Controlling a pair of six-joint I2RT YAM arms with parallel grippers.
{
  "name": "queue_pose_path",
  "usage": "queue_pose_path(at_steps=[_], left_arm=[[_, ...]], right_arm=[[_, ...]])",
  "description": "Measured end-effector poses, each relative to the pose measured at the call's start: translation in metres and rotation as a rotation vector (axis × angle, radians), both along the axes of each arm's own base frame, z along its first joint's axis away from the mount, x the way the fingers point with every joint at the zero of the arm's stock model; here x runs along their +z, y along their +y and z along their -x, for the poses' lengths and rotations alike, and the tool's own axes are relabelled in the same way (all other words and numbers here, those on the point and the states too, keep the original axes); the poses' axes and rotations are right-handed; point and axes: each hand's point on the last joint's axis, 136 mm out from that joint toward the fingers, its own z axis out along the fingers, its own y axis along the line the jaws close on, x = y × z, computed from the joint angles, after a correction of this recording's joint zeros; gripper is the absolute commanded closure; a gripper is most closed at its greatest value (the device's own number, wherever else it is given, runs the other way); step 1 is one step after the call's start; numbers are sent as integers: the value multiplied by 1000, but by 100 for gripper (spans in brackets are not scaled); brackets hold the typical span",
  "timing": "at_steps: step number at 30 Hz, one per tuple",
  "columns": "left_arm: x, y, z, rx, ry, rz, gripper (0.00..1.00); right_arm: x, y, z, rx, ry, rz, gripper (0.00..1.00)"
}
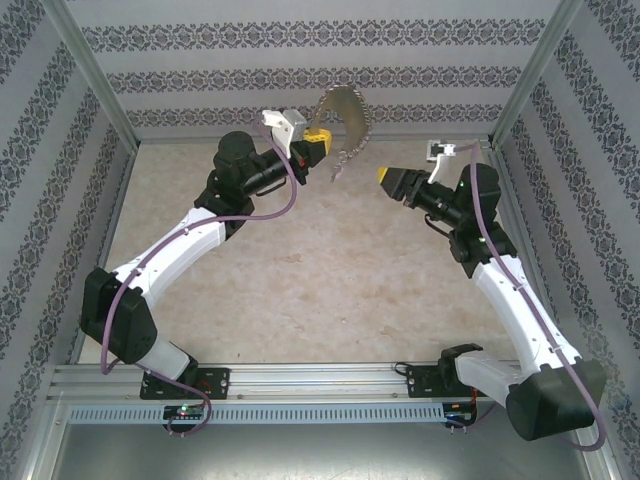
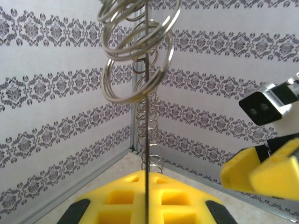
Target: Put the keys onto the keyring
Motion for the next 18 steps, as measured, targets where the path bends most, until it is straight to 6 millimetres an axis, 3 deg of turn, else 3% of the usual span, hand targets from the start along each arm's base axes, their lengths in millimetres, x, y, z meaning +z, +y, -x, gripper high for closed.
queue_pose_path(at_steps=[6,12,18], left_arm=[[19,-3,11,-59,-40,62,100],[29,-5,19,-103,-49,100,100],[36,-5,22,-118,-55,126,100]], right_arm=[[3,-2,-15,-41,23,-69,79],[2,18,-29,-18,52,-110,81],[24,60,-27,81,13,-131,81]])
